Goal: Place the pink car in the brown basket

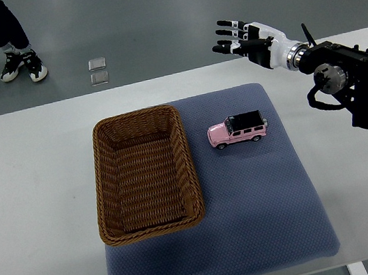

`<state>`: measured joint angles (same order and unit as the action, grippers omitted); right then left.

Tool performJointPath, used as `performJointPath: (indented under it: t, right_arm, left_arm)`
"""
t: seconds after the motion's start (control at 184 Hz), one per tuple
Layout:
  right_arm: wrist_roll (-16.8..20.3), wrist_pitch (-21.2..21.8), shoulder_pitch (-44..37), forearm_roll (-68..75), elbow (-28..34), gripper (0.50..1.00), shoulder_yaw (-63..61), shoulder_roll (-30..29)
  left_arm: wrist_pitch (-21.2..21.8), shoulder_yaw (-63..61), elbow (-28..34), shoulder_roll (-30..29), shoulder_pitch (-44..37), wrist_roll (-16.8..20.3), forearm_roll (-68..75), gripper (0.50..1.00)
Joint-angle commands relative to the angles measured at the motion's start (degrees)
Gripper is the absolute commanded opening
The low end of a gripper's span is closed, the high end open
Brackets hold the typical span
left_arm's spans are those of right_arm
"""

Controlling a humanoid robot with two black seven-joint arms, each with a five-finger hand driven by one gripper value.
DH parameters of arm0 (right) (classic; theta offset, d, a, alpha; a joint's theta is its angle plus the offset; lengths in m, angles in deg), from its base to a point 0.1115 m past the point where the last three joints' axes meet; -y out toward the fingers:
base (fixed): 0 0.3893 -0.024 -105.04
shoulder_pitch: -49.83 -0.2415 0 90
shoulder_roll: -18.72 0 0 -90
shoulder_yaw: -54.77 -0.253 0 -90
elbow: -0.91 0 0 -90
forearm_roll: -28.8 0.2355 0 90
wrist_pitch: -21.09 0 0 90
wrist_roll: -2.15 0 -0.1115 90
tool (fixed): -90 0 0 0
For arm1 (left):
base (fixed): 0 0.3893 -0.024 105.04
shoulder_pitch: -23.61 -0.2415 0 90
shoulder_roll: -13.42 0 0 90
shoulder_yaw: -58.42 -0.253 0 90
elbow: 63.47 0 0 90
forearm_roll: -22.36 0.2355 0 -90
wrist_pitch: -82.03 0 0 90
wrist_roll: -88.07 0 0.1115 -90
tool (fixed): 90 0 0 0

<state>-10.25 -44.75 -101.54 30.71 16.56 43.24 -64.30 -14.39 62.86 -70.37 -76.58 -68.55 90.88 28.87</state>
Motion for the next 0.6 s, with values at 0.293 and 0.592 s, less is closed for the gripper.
performJointPath:
  t: [0.293, 0.592]
  right_arm:
    - [0.0, 2.6, -0.1, -1.6, 0.1, 0.911, 1.2, 0.3]
    - [-3.9, 7.7, -1.5, -19.3, 0.7, 0.905, 1.3, 1.5]
  left_arm:
    - [0.0, 0.3, 0.0, 0.0, 0.0, 0.0, 0.0, 1.000]
    - [0.0, 0.1, 0.3, 0.0, 0.1, 0.0, 0.0, 1.000]
